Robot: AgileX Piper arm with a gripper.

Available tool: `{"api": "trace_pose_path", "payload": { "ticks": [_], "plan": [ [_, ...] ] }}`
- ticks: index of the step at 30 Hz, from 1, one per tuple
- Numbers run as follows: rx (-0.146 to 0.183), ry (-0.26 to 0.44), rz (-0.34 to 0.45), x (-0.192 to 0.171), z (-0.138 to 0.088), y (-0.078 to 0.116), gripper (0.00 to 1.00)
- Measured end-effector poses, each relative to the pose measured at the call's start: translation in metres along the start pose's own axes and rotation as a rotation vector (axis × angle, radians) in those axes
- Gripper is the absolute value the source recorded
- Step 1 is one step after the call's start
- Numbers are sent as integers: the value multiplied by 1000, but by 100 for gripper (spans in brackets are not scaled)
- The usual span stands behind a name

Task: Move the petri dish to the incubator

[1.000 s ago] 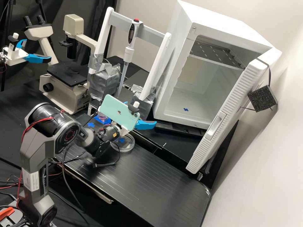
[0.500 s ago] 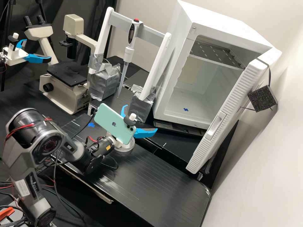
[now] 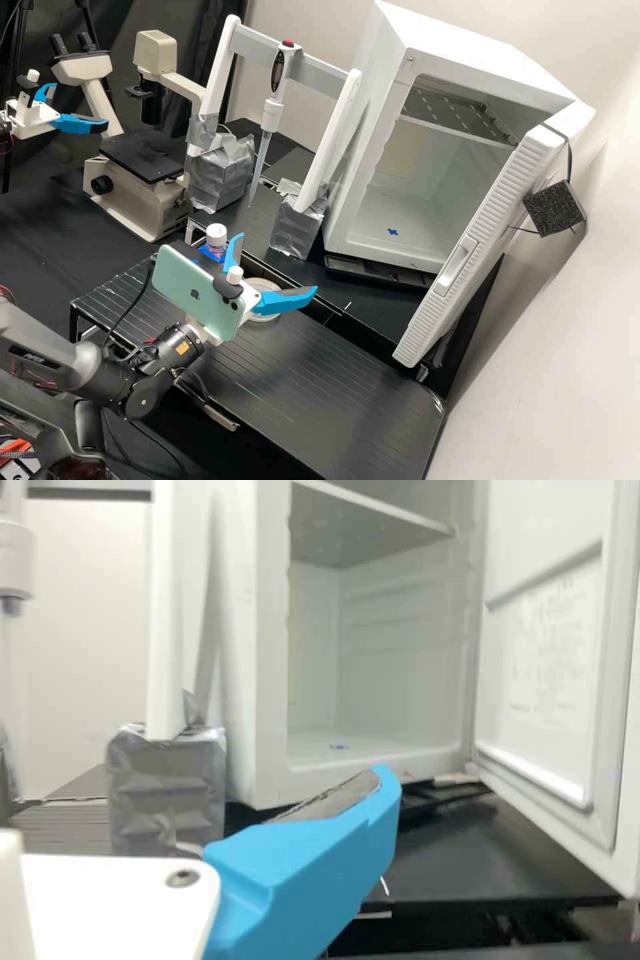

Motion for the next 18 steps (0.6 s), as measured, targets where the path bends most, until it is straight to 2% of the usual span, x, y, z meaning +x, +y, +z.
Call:
{"api": "trace_pose_path", "payload": {
  "ticks": [5, 7, 15, 18],
  "plan": [
    [-57, -15, -79, -7, 2, -2, 100],
    [-60, -22, -108, -7, 4, -4, 100],
    [19, -69, -184, -2, 18, -13, 100],
    [17, -72, -207, 0, 21, -17, 100]
  ]
}}
